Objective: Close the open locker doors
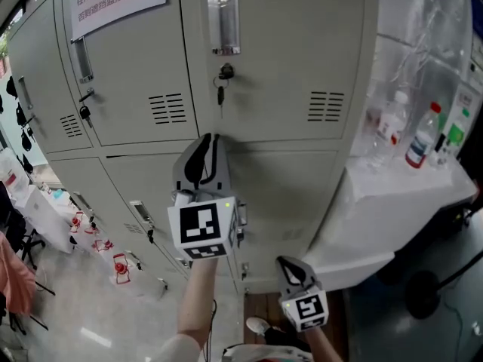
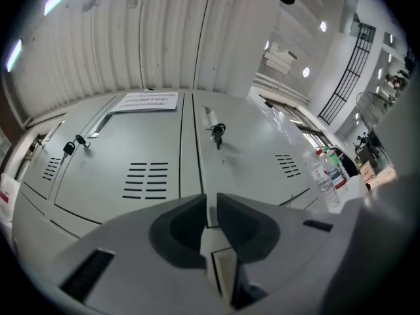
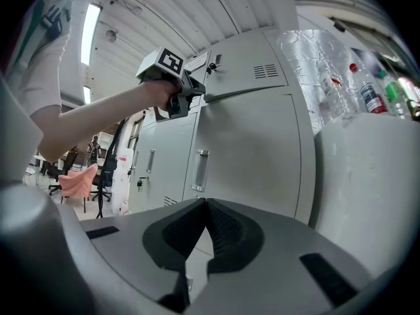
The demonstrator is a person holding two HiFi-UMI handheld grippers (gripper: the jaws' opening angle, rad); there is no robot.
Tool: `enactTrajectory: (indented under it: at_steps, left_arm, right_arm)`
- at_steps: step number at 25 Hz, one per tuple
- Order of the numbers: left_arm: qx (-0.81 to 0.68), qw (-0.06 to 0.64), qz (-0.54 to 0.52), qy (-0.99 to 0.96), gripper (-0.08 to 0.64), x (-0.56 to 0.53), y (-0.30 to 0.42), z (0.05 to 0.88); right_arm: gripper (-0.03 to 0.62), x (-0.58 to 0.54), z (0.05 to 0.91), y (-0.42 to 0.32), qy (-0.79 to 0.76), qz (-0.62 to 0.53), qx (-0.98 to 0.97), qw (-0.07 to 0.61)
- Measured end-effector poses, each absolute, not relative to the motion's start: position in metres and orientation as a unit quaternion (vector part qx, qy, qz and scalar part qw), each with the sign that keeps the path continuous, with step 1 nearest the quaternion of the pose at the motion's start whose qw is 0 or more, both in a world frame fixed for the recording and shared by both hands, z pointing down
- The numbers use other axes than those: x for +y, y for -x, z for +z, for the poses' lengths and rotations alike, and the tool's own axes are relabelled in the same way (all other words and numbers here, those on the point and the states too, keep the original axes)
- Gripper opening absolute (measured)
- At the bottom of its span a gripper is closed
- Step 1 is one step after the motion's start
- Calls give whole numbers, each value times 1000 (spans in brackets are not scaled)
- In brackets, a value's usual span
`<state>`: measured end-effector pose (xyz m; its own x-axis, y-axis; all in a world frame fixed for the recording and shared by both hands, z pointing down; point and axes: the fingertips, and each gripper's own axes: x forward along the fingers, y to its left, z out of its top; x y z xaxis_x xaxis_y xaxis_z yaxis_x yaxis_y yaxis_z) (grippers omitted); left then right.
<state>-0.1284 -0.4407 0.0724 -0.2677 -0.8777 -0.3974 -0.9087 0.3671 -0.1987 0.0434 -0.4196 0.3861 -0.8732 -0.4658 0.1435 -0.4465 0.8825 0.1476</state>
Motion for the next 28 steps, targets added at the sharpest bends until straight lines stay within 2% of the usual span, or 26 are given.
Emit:
enactTrajectory:
  at_steps: [4, 13, 23, 28]
  left_arm:
    - [787, 243, 20, 566, 38, -453, 121, 58]
    - [786, 233, -38, 571, 31, -478, 119, 62]
    - [786, 238, -15, 571, 31, -476, 118, 61]
    - [754, 239, 79, 607, 31, -450, 84, 53]
  right_arm:
    - [6, -436, 379, -39, -241, -52, -966, 76]
    - [6, -453, 383, -38, -254, -39, -964, 76]
    - [6, -455, 383, -42, -264, -34, -961, 76]
    - [6, -458, 380, -52, -279, -30, -957, 72]
